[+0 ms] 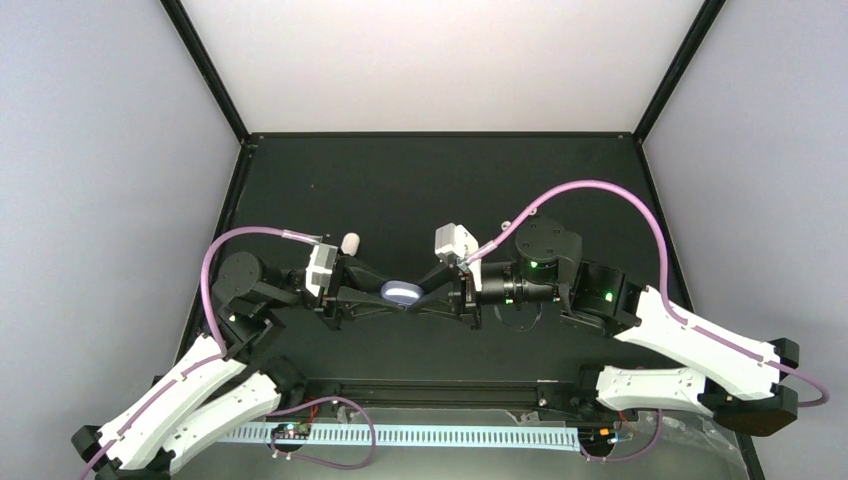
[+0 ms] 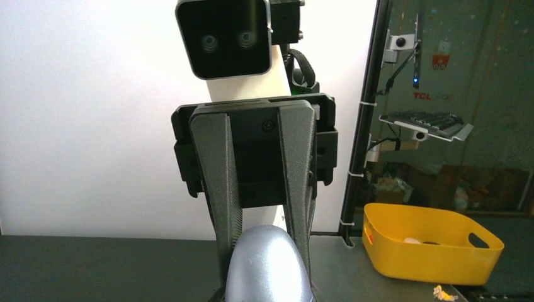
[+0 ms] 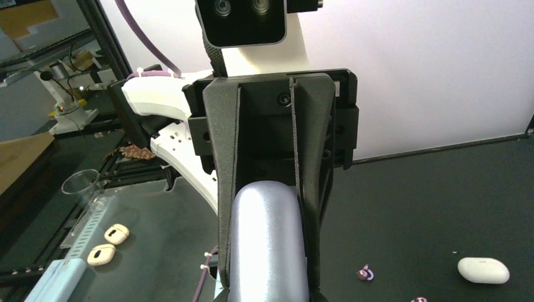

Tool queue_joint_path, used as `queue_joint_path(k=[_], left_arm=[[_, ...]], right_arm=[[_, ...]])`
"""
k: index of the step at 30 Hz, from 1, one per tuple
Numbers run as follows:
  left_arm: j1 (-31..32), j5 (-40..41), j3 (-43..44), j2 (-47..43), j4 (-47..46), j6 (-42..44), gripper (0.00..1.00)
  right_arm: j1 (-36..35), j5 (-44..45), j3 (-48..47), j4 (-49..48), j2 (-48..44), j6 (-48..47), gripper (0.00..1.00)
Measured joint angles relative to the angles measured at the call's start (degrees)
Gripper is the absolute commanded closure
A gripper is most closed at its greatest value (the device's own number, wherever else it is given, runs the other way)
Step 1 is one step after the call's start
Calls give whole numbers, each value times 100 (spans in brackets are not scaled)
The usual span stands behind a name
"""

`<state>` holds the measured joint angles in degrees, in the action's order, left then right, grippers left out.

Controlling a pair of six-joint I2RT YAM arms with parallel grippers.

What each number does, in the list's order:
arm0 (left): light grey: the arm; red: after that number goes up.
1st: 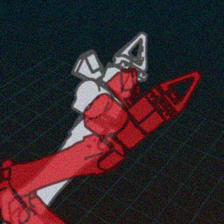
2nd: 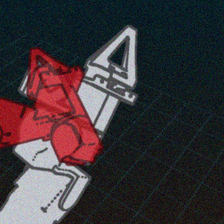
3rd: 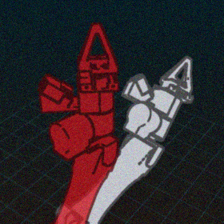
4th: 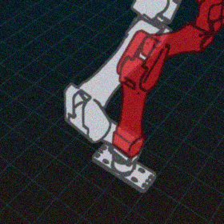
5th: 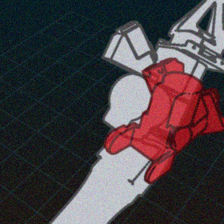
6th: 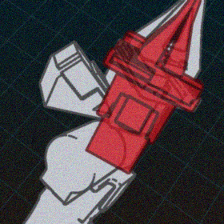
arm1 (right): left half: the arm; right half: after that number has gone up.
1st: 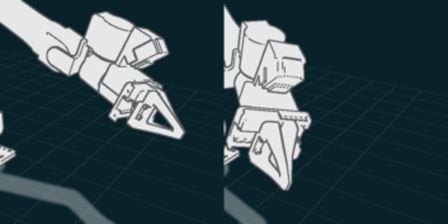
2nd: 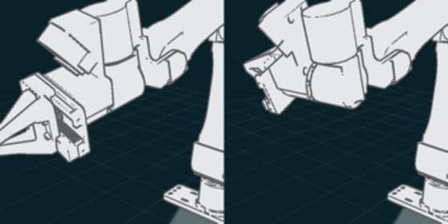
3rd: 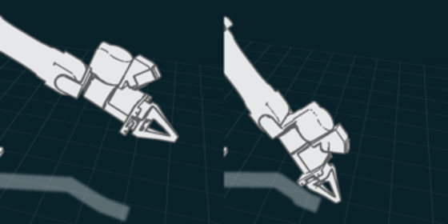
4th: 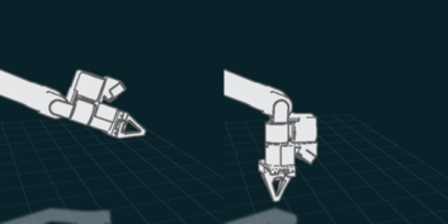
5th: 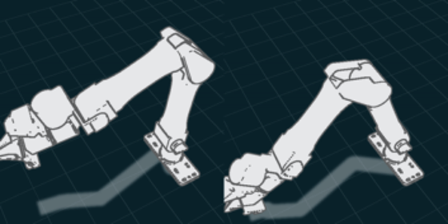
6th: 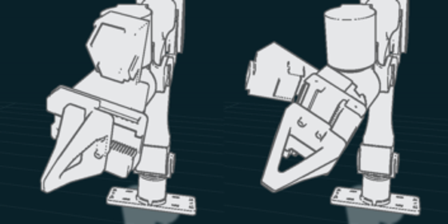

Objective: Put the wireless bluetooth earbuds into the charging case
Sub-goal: Open the charging case.

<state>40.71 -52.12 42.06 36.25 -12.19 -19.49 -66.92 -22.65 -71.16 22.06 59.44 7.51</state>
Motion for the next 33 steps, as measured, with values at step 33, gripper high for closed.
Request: queue_joint_path(k=[33], left_arm=[[20,72,0,26,13,-33,65]], right_arm=[[9,55,251,-409,-249,4,99]])
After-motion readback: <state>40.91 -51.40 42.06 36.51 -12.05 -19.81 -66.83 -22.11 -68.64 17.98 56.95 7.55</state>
